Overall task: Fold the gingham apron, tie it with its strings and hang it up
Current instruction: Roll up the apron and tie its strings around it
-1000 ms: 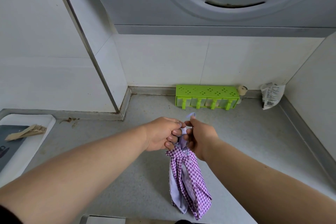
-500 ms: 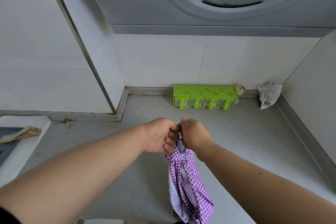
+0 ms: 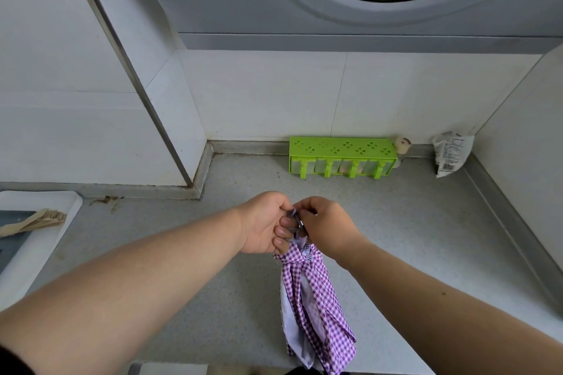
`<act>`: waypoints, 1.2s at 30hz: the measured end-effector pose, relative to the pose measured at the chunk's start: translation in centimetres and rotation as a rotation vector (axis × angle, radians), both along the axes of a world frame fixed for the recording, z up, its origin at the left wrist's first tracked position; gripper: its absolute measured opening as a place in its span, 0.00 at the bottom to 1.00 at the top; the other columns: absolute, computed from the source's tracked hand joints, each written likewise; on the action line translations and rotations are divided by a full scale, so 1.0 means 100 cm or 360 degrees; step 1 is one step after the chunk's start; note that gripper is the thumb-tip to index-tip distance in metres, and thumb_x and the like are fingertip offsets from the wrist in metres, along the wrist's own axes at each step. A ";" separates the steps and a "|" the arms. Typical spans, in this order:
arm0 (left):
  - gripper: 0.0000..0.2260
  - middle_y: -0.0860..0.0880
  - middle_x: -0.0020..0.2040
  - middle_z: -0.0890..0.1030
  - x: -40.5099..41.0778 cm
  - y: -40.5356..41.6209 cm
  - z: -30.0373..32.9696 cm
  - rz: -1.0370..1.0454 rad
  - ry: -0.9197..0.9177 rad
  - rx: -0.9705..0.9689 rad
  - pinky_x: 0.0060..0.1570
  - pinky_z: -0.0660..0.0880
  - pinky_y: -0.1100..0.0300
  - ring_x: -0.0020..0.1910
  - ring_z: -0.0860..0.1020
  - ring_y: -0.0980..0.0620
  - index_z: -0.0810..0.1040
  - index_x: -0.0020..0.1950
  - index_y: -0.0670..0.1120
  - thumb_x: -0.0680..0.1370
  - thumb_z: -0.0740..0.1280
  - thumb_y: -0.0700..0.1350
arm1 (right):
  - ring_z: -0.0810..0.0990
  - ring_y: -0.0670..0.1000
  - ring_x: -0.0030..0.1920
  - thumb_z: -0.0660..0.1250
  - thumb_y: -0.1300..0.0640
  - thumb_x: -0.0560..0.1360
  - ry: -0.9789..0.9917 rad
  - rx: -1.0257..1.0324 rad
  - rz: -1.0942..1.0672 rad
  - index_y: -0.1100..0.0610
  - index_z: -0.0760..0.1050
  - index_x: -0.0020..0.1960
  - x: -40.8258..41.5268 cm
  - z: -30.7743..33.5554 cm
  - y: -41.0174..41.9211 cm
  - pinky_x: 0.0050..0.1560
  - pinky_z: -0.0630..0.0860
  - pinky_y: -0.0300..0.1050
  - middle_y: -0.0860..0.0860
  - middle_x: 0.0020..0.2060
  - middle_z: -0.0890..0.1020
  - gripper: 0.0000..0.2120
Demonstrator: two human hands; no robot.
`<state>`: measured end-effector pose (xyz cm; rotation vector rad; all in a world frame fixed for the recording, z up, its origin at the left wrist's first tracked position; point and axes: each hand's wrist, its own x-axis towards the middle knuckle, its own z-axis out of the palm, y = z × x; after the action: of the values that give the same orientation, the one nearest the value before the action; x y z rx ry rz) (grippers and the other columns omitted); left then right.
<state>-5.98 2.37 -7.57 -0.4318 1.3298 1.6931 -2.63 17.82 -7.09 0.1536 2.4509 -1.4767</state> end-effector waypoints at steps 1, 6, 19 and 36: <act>0.09 0.51 0.32 0.61 0.000 0.000 0.000 0.0004 0.0002 -0.0011 0.29 0.56 0.61 0.28 0.57 0.54 0.67 0.39 0.48 0.79 0.53 0.44 | 0.82 0.50 0.36 0.62 0.61 0.80 -0.0034 -0.0070 0.0008 0.52 0.82 0.50 0.000 0.001 0.001 0.41 0.80 0.51 0.53 0.40 0.86 0.11; 0.10 0.51 0.32 0.61 0.000 0.002 -0.002 0.0038 -0.0004 -0.0037 0.28 0.57 0.62 0.27 0.57 0.55 0.67 0.38 0.48 0.79 0.53 0.44 | 0.83 0.40 0.42 0.74 0.50 0.77 0.0088 0.0013 0.0151 0.48 0.82 0.54 0.002 -0.002 0.007 0.44 0.78 0.40 0.41 0.46 0.85 0.07; 0.14 0.52 0.30 0.64 0.008 0.009 -0.002 0.0181 0.0181 -0.0075 0.27 0.57 0.61 0.26 0.59 0.55 0.70 0.39 0.48 0.84 0.56 0.42 | 0.83 0.50 0.42 0.71 0.54 0.80 0.0148 -0.0004 0.0050 0.50 0.81 0.46 0.001 -0.005 0.011 0.43 0.79 0.44 0.48 0.41 0.85 0.04; 0.04 0.42 0.39 0.80 0.008 -0.001 0.004 0.0186 0.0425 -0.0106 0.30 0.77 0.61 0.31 0.77 0.53 0.78 0.48 0.39 0.82 0.67 0.34 | 0.80 0.48 0.36 0.67 0.55 0.82 -0.0065 -0.0298 -0.0173 0.55 0.81 0.49 0.001 -0.003 0.009 0.40 0.78 0.45 0.52 0.39 0.87 0.06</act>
<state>-5.22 2.26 -7.16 -0.3352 1.5839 1.8564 -2.52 18.74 -7.41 0.2796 2.2894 -1.7214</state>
